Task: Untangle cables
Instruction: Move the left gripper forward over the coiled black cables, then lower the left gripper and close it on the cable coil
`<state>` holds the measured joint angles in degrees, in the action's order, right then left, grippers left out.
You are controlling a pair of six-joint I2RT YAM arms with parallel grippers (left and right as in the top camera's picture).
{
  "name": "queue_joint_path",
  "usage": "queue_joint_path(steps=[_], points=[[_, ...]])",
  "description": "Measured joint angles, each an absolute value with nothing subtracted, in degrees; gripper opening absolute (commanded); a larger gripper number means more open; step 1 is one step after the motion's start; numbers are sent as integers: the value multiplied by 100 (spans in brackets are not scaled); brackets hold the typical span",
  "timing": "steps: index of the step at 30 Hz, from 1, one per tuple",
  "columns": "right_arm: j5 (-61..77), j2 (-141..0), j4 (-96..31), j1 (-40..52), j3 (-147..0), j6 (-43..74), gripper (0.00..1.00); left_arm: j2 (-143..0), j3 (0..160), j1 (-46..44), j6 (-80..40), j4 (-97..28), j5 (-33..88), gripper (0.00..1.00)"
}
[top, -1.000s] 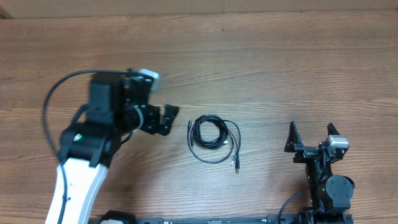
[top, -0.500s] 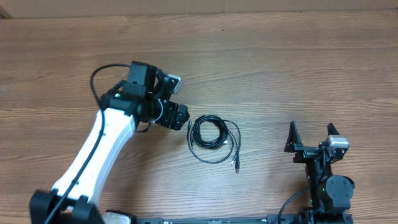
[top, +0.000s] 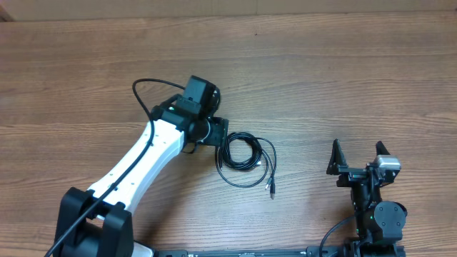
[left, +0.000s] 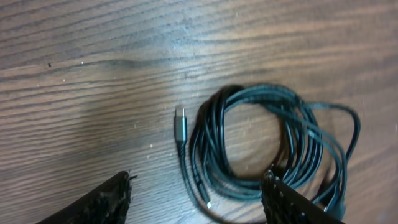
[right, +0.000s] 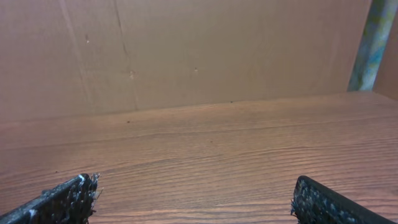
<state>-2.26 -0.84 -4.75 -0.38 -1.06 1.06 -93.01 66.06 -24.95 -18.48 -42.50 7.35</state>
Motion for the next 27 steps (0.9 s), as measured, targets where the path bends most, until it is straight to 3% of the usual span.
queue_joint_path(steps=[8,27], points=[[-228,-84,-475,-38,-106,106,100,-9535,6606,-2687,-2545,-3992,528,67],[-231,-84,-475,-38,-106,108,100,-9572,6606,-2816,-2744,-3743,419,61]])
